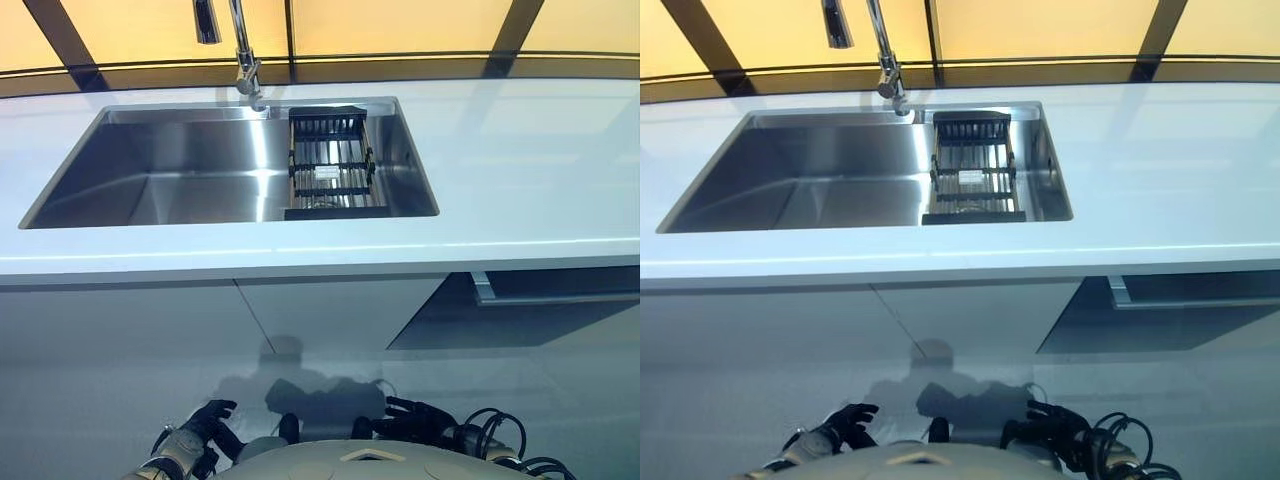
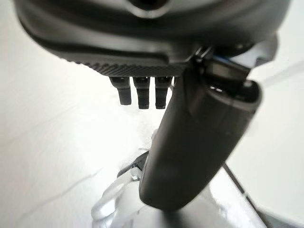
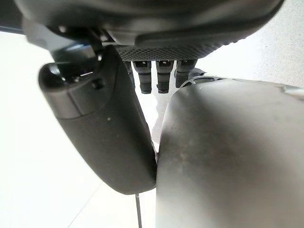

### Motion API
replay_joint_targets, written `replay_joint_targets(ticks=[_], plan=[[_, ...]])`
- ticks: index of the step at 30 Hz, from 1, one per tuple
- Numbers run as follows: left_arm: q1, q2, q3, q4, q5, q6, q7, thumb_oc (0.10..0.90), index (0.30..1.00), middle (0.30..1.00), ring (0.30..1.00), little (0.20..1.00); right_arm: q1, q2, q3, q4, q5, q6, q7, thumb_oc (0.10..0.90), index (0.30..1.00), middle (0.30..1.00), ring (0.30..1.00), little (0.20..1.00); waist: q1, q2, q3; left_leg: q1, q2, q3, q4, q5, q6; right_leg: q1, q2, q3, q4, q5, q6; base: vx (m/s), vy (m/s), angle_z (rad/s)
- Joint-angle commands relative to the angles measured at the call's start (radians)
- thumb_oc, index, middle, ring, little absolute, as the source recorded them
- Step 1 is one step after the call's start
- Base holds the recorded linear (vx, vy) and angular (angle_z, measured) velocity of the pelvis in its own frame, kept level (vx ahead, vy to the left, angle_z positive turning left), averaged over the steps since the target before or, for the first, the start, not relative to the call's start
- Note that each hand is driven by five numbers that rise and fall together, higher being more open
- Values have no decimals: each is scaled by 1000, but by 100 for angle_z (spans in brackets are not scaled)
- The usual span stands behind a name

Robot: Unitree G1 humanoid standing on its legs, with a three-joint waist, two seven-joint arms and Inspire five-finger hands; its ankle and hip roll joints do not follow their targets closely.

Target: Pick up plates and place into dishwasher.

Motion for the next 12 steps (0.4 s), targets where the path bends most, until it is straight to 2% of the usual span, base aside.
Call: replay_joint_targets(ticks=[1, 5, 12], plan=[[-14, -14, 34, 31, -45, -22, 21, 800, 900, 900, 900, 900, 25, 0, 47, 47, -37, 4, -2, 800, 900, 900, 900, 900, 13, -5, -12, 27, -69, 83, 47, -147, 35, -21, 21, 67, 111, -136, 55, 0, 0, 0], [-4, -21, 29, 31, -18, -35, 12, 800, 900, 900, 900, 900, 28, 6, 42, 46, -25, 6, -9, 800, 900, 900, 900, 900, 16, -6, -13, 25, -68, 83, 47, -145, 34, -22, 22, 65, 110, -133, 54, 2, -4, 2], [-4, -37, 0, 17, -24, -18, 25, 800, 900, 900, 900, 900, 29, 10, 35, 48, -31, 3, -11, 800, 900, 900, 900, 900, 8, -3, -20, 20, -69, 81, 49, -144, 31, -27, 30, 75, 112, -135, 49, 0, 0, 0]])
